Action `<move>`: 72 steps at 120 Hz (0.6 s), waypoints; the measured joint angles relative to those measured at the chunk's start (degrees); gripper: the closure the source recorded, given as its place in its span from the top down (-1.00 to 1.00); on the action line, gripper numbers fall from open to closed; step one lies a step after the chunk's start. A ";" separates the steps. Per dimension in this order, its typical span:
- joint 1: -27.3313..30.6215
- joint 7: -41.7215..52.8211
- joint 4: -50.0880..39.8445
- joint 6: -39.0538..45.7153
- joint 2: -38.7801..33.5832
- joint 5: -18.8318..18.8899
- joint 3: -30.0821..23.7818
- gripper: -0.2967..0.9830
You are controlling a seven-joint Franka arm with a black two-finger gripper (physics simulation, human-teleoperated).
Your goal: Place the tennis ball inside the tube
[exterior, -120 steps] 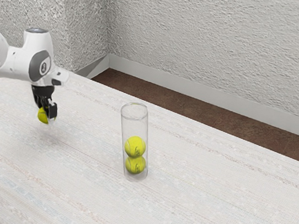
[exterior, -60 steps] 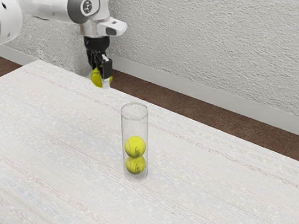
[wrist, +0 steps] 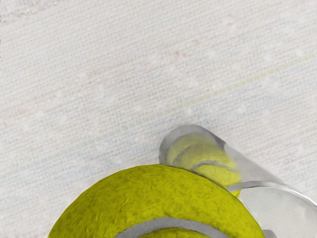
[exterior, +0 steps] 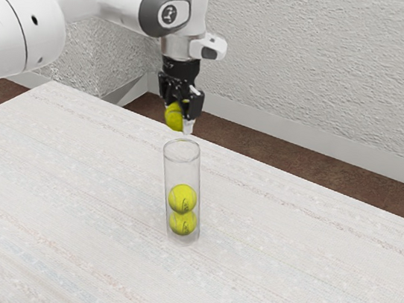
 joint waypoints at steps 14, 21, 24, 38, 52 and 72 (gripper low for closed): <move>-0.98 -2.86 -0.88 0.07 -0.63 0.25 -0.17 -0.02; -1.34 -4.11 -2.30 0.37 -2.00 0.23 -0.27 -0.02; -1.47 -4.60 -2.88 0.57 -2.56 0.19 -0.30 -0.02; -2.24 -6.67 -7.73 2.18 -5.94 -0.30 -0.68 -0.02; -2.64 -8.43 -10.56 3.86 -7.40 -0.83 -0.77 -0.03; -2.72 -10.47 -12.95 5.98 -7.57 -1.14 -0.78 -0.03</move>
